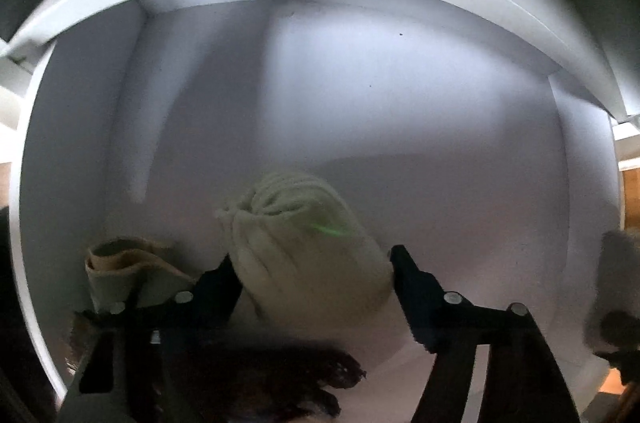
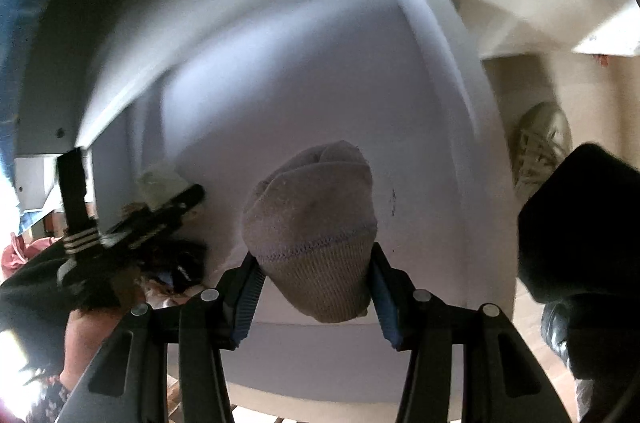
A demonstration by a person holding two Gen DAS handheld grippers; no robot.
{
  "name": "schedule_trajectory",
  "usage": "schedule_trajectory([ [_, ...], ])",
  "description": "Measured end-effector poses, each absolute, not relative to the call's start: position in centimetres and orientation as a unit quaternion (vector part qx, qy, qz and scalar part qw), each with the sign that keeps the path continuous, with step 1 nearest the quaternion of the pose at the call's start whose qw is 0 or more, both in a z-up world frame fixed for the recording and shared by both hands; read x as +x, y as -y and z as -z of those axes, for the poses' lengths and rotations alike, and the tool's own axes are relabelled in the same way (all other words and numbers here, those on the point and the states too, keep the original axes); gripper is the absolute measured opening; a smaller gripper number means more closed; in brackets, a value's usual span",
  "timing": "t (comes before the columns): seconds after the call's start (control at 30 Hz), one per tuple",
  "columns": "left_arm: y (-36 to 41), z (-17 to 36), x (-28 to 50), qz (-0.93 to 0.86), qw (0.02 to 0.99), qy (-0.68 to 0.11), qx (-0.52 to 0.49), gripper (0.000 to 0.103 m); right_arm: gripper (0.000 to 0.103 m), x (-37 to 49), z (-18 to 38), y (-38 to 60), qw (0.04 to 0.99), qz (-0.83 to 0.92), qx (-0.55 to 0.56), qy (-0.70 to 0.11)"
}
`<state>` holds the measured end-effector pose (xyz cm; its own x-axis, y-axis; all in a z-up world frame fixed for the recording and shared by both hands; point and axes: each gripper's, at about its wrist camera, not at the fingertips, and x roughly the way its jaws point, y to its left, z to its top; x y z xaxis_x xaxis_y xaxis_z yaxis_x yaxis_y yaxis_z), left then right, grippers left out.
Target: Organize soft objects
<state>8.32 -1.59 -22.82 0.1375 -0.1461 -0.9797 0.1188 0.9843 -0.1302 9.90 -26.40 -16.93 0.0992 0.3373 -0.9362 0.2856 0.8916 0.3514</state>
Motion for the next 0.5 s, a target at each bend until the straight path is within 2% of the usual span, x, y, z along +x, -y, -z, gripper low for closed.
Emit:
schedule_trajectory([
  [0.27, 2.7, 22.1, 7.8, 0.09, 0.752, -0.653, -0.002, 0.065, 0.05, 8.6, 13.5, 27.5, 0.729, -0.032, 0.238, -0.641],
  [0.5, 5.9, 22.2, 13.8, 0.092, 0.748, -0.657, 0.002, 0.065, 0.05, 6.8, 10.0, 27.7, 0.756, -0.05, 0.226, -0.613],
])
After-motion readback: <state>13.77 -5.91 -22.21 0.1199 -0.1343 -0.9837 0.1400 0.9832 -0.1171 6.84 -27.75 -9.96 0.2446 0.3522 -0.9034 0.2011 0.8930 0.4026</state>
